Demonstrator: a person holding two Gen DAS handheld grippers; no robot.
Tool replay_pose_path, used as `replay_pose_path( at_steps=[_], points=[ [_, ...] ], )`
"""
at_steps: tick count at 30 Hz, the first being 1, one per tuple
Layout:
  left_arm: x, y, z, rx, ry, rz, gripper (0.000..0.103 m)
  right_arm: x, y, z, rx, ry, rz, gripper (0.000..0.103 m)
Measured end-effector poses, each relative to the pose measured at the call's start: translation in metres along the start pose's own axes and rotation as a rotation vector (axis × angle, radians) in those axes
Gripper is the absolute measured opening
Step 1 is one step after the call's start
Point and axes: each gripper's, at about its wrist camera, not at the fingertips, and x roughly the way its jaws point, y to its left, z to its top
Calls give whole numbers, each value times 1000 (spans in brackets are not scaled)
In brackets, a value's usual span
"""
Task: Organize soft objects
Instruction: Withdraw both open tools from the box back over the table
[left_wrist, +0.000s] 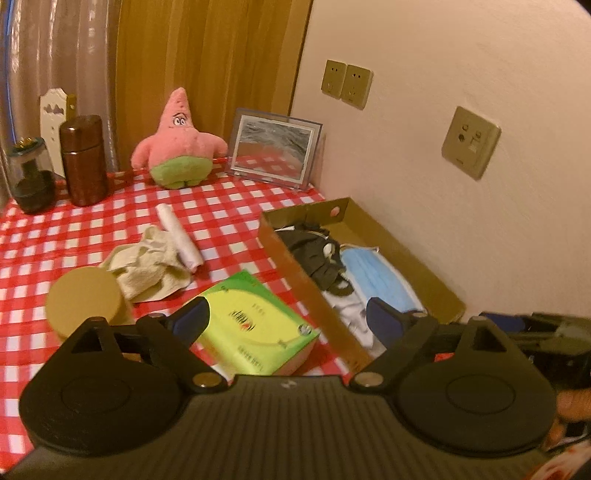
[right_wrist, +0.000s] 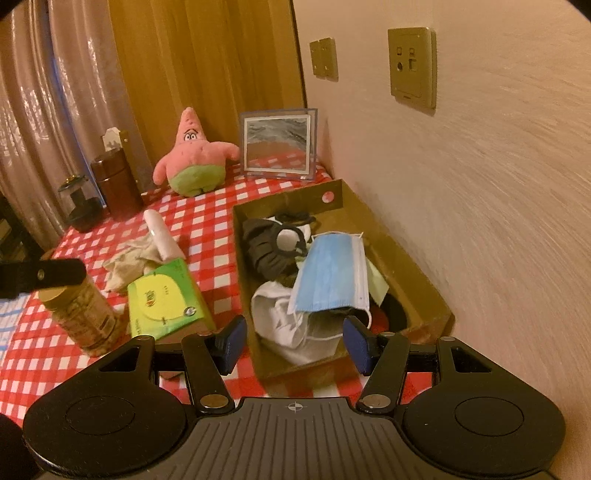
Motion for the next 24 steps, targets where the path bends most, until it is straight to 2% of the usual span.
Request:
replay_pose_path(
  at_steps=[11, 24],
  points=[
    [-45, 14, -14, 7, -37, 29, 91, -21, 25, -9, -32, 10, 29, 58],
    [-71, 53, -30, -61, -37, 29, 91, -25, 69, -4, -102, 4, 76, 58]
  ],
)
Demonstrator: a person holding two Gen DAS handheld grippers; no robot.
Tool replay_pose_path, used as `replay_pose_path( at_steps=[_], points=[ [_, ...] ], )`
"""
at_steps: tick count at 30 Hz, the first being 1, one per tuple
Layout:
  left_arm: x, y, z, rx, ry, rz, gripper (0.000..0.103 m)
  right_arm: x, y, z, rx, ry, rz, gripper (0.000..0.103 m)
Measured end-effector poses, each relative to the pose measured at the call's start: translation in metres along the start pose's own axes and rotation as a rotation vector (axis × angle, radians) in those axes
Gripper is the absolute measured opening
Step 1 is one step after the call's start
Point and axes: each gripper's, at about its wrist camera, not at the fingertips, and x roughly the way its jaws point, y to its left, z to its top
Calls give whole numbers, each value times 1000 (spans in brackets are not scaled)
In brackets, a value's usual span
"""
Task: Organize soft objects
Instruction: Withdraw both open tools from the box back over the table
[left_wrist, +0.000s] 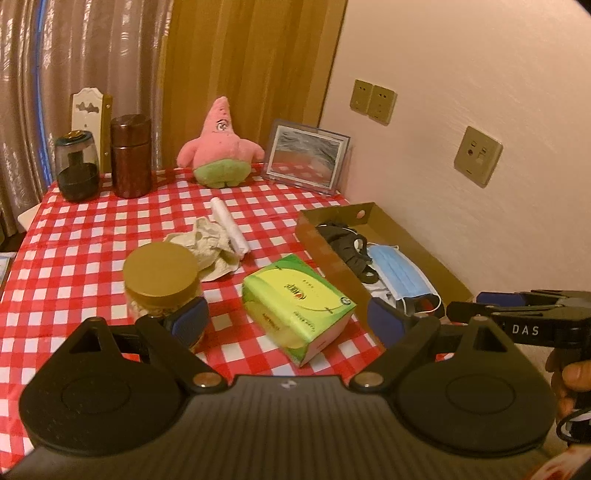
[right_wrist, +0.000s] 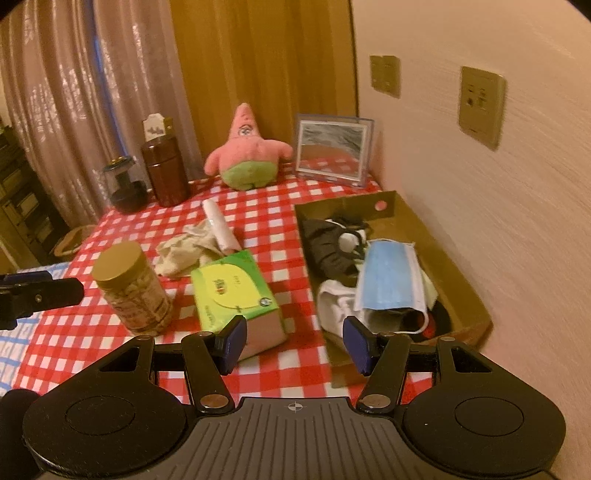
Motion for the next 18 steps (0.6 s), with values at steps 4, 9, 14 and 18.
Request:
replay_pose_path(
  at_steps=[4, 9, 14, 18],
  points=[
    [-7, 13, -1, -12, -8, 14, 91, 5, 13, 3, -21, 1, 21, 58],
    [-15, 30, 0, -26, -21, 30, 91, 11, 26, 6, -43, 1, 47, 58],
    [-24, 50, 3, -35, -33, 46, 91, 19, 37, 11, -71, 4, 64, 58],
    [-28, 67, 8, -37, -40, 64, 91, 25, 47, 17, -91, 2, 78, 58]
  ],
)
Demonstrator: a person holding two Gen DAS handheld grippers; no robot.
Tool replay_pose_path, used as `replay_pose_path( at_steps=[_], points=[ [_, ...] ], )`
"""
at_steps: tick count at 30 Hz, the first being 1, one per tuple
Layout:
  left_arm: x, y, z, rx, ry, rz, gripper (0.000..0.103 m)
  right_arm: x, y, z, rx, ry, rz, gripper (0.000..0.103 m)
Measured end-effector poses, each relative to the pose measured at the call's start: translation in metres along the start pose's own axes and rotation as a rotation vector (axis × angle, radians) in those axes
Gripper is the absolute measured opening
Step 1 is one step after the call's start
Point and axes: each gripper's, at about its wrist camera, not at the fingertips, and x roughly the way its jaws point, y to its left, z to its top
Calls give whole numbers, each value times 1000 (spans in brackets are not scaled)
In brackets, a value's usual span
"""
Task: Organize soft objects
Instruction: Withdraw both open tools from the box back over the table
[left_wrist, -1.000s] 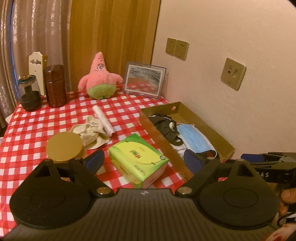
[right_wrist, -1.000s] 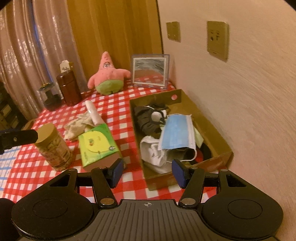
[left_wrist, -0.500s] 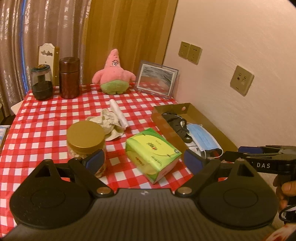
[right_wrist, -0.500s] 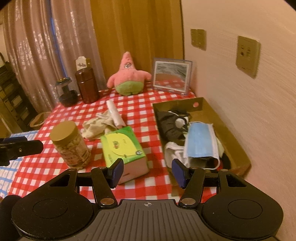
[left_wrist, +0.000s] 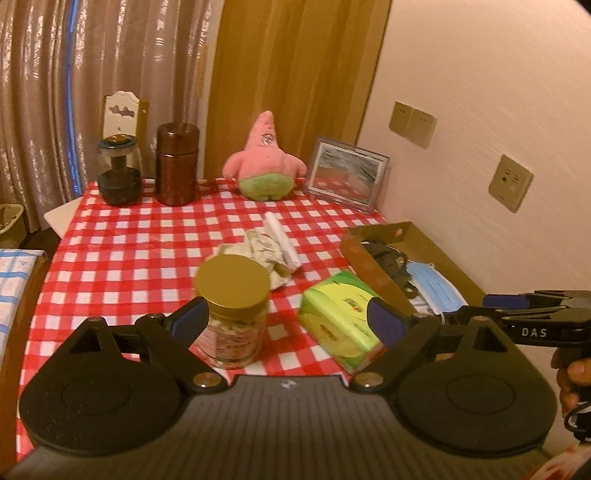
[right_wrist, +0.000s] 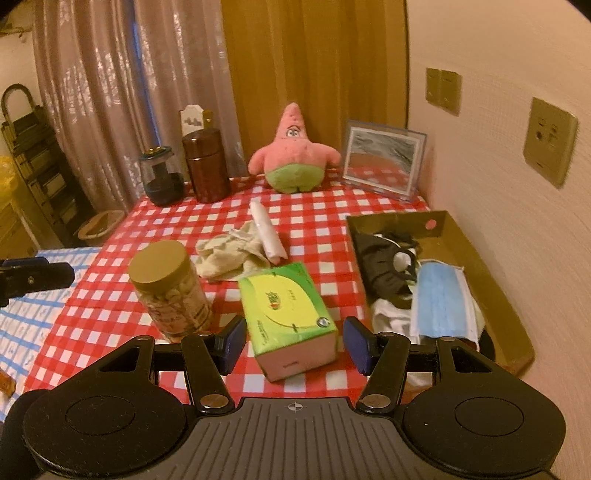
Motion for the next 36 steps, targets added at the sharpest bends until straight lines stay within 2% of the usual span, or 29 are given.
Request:
replay_pose_path(
  at_steps=[16, 36],
  points=[
    [8, 39, 7, 8, 37, 32, 91, 21, 31, 15, -77, -13, 39, 58],
    [25, 56, 18, 24, 71, 27, 91, 44, 31, 24, -91, -3, 42, 58]
  ],
)
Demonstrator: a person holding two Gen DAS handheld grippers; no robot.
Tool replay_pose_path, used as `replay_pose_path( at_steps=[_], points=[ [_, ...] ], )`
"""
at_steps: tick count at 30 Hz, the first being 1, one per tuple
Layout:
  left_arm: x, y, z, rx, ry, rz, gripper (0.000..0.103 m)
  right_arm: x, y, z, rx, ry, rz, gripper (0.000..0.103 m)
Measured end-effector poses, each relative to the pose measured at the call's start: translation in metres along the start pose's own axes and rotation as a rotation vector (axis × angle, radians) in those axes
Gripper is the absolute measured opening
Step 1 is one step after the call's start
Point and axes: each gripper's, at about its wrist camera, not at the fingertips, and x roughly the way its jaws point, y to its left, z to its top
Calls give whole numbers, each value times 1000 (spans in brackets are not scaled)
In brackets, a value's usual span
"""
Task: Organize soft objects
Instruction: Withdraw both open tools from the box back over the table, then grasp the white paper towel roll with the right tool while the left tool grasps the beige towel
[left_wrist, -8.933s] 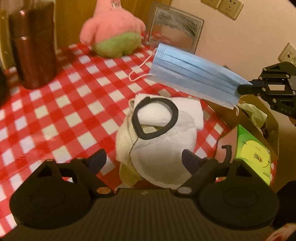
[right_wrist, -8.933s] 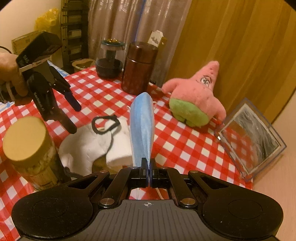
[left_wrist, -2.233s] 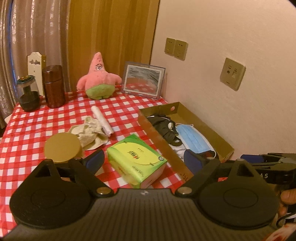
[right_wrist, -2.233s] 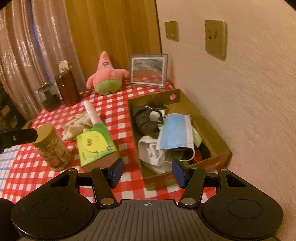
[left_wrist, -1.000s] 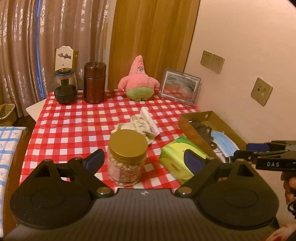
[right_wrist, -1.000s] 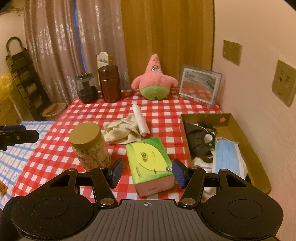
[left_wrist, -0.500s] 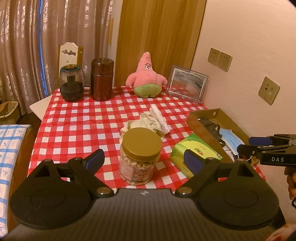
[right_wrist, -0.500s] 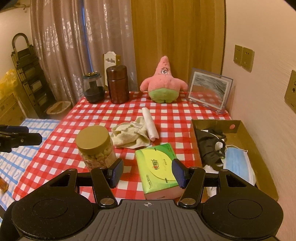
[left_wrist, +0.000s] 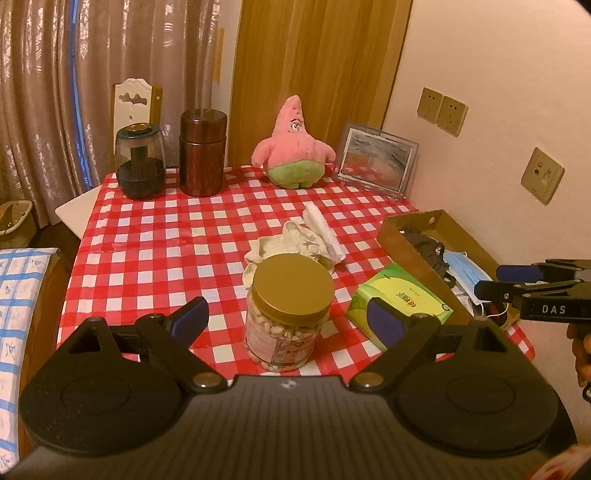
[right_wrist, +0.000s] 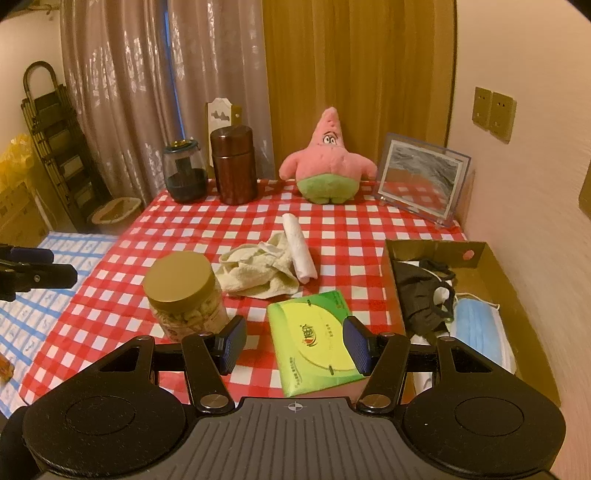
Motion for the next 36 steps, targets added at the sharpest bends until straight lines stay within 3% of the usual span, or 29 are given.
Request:
replay_pose_path(
  at_steps=[11, 21, 28, 36],
  points=[
    [36, 14, 35, 100, 36, -10, 91, 37, -13, 21, -66, 29, 8, 58],
    [100, 5, 82, 307, 91, -51, 91, 93, -27, 50, -138, 76, 23, 58],
    [161, -11, 97, 499, 192, -97, 91, 140, -32, 69, -247, 123, 61, 58],
    [232, -10, 108, 528, 300, -217, 91, 194, -38, 80, -306, 189, 139, 58]
  ],
)
